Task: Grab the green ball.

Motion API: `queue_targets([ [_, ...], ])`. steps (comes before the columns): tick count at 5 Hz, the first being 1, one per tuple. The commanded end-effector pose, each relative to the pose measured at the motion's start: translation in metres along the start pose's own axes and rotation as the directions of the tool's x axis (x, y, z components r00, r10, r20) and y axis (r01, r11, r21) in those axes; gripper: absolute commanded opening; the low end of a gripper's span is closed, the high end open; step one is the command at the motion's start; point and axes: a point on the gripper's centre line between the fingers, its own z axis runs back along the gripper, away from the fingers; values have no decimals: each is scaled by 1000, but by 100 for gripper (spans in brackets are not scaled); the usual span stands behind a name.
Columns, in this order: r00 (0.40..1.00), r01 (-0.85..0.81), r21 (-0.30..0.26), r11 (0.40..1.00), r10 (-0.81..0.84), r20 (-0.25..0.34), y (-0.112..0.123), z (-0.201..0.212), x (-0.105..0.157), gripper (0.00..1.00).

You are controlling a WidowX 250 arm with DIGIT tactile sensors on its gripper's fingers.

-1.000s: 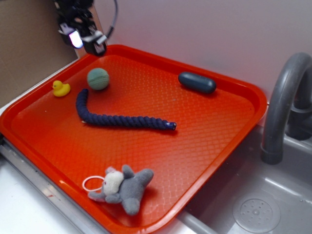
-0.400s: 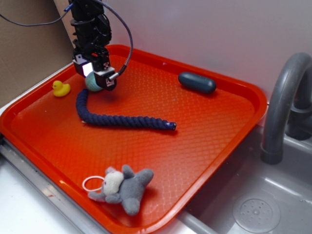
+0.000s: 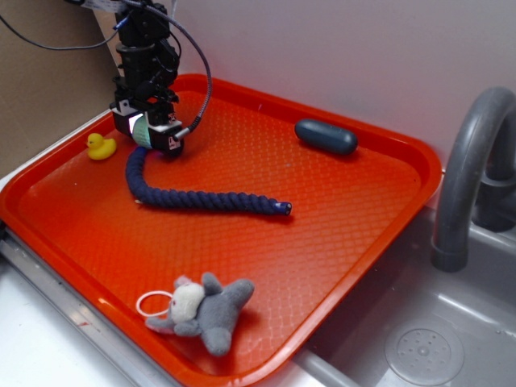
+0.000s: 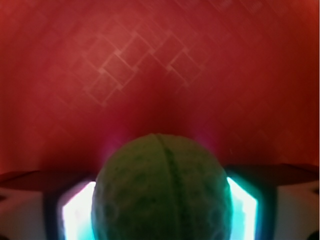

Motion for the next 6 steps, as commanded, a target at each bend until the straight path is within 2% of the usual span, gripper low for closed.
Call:
queue_targets([
  [1, 983, 142, 6, 990, -142, 118, -34, 38, -21, 0],
  [2, 962, 213, 12, 977, -211, 175, -21, 87, -29, 0],
  [3, 944, 163, -7, 987, -154, 292, -8, 134, -48, 0],
  [4, 927, 176, -23, 984, -158, 340, -10, 179, -75, 0],
  [5, 919, 163, -11, 987, -147, 366, -11, 205, -99, 0],
  [6, 924, 132, -59, 989, -102, 370, -9, 199, -103, 0],
])
